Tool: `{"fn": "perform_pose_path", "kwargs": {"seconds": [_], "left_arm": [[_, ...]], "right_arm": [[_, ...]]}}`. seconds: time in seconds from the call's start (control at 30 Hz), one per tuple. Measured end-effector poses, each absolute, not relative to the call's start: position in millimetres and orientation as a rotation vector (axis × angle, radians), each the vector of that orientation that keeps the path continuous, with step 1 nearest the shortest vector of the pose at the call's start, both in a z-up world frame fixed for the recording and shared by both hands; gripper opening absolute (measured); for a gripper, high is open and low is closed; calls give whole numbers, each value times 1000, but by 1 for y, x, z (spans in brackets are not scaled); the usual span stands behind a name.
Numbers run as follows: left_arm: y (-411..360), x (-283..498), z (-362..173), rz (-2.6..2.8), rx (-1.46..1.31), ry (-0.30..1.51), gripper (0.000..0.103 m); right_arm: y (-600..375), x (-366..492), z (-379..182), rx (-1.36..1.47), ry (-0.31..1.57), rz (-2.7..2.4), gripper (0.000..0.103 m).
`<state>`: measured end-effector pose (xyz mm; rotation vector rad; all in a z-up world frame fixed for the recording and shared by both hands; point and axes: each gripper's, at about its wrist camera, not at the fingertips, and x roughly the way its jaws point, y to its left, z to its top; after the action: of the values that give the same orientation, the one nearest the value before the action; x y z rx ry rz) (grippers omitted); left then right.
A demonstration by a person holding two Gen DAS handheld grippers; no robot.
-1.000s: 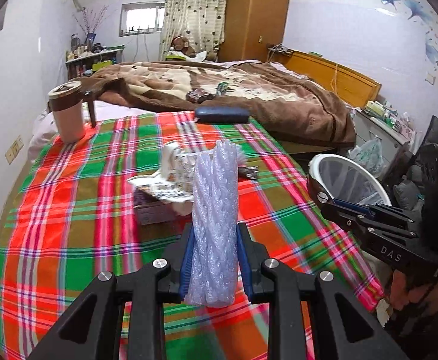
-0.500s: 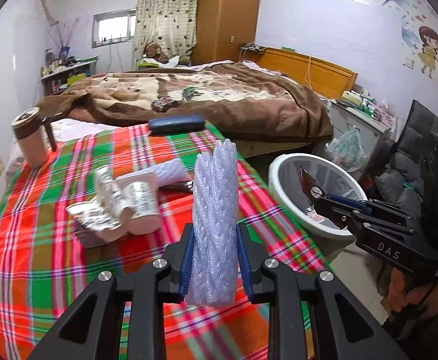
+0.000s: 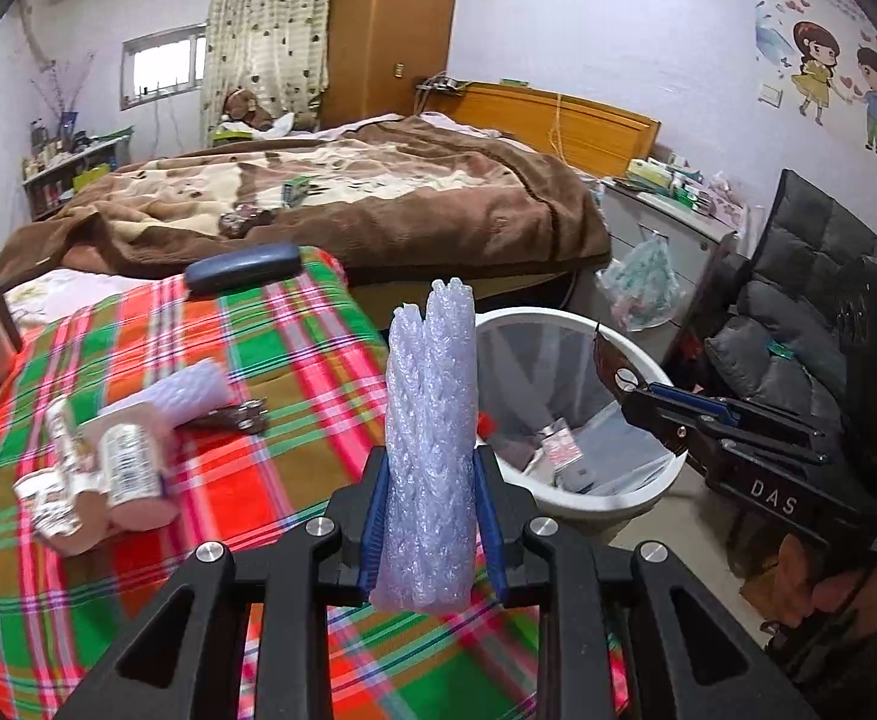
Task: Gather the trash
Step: 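Carry the wrapper and foam sleeve in both tools over the white bin, then open both tools to drop the wrapper and foam sleeve into the bin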
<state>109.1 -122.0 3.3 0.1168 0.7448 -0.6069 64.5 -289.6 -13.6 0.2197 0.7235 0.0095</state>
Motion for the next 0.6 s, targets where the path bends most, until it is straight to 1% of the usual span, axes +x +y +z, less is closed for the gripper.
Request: {"fn": "perform_pose_path", "kwargs": {"seconds": [0.3,0.6], "left_arm": [[-170,122,-10,-649,143,776,27],[-199,137,-25,-669,148,819,27]], "right_arm": [[-317,67,-19,233,737,-49,19],[-335,69,-27,237,764,-99,19]]}}
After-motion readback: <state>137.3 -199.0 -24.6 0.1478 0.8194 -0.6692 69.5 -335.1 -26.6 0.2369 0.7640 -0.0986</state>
